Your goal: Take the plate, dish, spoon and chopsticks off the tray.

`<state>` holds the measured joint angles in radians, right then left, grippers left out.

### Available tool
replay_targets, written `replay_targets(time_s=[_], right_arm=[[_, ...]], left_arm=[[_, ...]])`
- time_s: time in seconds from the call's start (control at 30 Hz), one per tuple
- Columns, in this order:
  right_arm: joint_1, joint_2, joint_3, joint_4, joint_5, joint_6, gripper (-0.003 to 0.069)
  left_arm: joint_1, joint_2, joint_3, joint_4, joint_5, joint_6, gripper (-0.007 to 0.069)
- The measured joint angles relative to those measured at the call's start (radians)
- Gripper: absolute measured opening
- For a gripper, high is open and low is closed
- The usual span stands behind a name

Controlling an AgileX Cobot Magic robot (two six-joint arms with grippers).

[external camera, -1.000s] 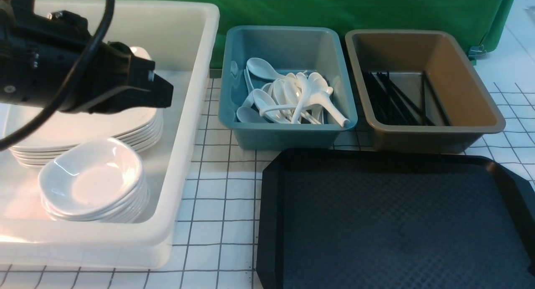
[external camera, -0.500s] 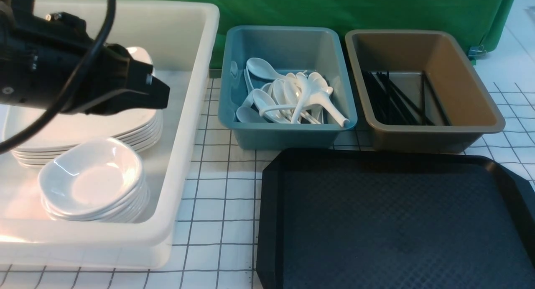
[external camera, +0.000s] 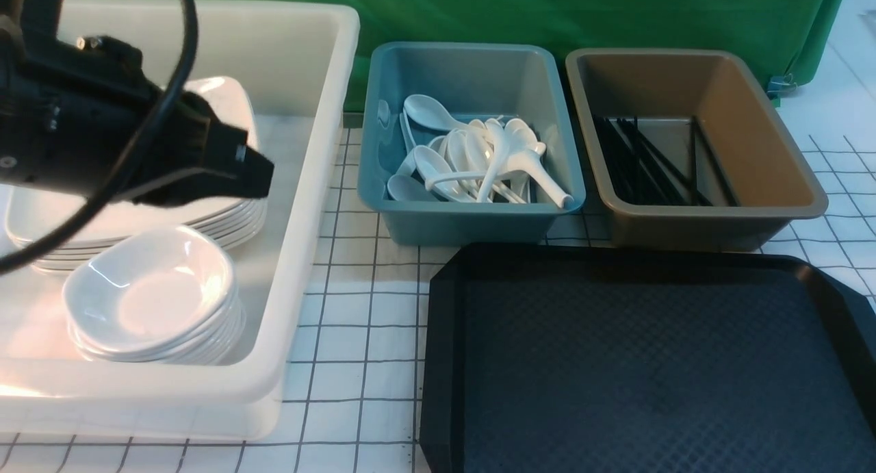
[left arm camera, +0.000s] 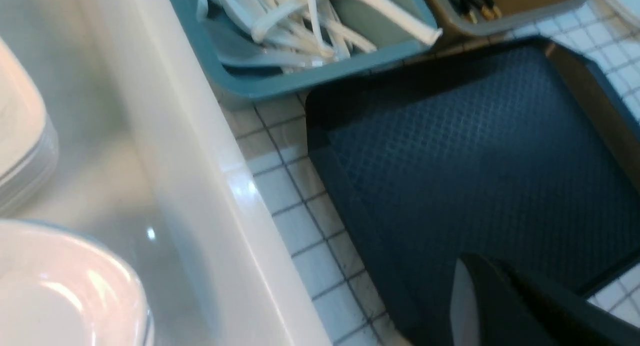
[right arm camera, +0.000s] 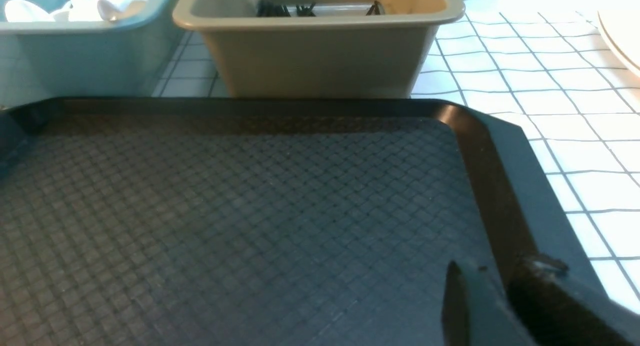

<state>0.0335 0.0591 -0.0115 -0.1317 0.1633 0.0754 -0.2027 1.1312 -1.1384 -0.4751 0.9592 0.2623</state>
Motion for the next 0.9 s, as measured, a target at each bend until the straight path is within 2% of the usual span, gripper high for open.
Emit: replay_targets(time_s=[0.3,0.4,0.6,0.73,0.9], right_arm=[[0.0,0.0,0.0,0.0,0.0,0.0,0.0197],[0.0,0.0,0.0,0.0,0.0,0.0,0.0199],[0.0,0.0,0.0,0.0,0.0,0.0,0.021],[0.0,0.0,0.0,0.0,0.0,0.0,0.0217],[0.0,0.0,0.0,0.0,0.0,0.0,0.023]], left_arm=[[0.0,-0.004,0.003,0.046,0.241,0.001,0.0005],[0.0,-0.022,0.018,0.035,0.249,-0.004,0.0005],[0.0,-0.196,0.188,0.024,0.241,-0.013,0.0005],[0.0,-0.336,0.302,0.007,0.155,-0.039,0.0005],[0.0,-0.602,0.471,-0.017,-0.321,-0.07,0.0005]])
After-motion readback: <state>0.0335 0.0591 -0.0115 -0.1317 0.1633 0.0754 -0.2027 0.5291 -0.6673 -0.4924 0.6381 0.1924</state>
